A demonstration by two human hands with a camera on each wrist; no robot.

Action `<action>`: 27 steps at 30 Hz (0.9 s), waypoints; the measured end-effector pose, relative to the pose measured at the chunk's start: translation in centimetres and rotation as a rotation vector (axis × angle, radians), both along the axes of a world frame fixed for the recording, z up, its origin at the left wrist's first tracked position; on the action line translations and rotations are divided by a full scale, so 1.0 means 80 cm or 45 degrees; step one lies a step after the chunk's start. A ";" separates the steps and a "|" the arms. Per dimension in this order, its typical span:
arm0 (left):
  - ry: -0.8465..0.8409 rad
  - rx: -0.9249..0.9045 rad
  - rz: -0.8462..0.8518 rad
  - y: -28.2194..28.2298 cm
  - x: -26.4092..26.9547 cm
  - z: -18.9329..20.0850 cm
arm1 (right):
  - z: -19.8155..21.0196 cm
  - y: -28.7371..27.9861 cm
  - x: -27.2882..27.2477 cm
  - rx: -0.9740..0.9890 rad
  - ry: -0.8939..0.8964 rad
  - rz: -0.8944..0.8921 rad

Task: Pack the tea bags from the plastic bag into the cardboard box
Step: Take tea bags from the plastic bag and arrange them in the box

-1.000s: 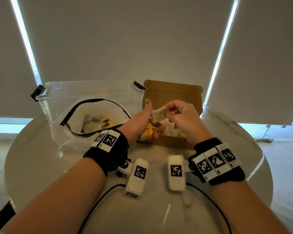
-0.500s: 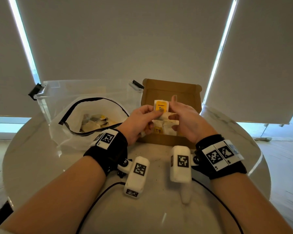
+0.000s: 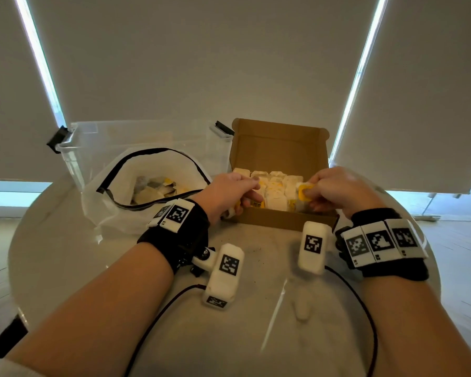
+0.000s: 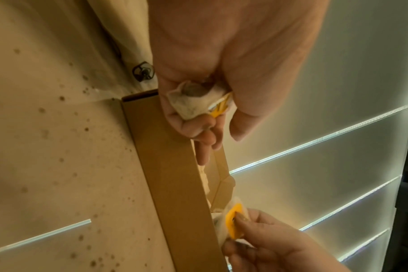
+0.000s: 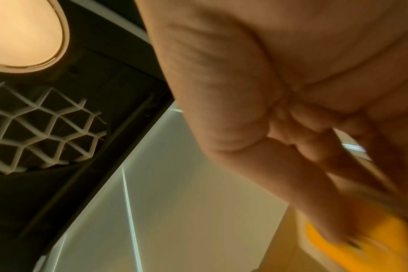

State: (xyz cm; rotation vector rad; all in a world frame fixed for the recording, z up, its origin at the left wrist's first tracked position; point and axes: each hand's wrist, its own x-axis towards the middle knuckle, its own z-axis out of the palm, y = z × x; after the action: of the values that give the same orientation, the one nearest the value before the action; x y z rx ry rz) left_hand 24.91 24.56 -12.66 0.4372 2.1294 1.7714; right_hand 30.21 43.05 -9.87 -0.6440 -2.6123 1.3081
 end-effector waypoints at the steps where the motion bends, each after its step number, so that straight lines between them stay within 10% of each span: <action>1: -0.014 0.009 -0.001 0.000 0.000 0.000 | 0.000 -0.001 -0.001 0.007 -0.098 0.029; 13: -0.140 0.036 0.025 0.003 0.004 0.005 | -0.031 -0.010 -0.038 0.230 -0.206 0.019; 21: -0.556 0.971 -0.089 -0.006 0.011 0.016 | -0.020 -0.002 -0.019 0.118 0.119 -0.029; 27: -0.261 0.845 0.003 0.001 0.006 0.014 | -0.002 -0.032 0.003 -0.010 0.411 0.234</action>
State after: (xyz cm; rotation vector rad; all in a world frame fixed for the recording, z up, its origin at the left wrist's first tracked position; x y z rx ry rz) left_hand 25.42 24.65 -11.51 0.3831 1.3681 2.3837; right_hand 30.48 40.50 -10.03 -0.1757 -2.4446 1.3427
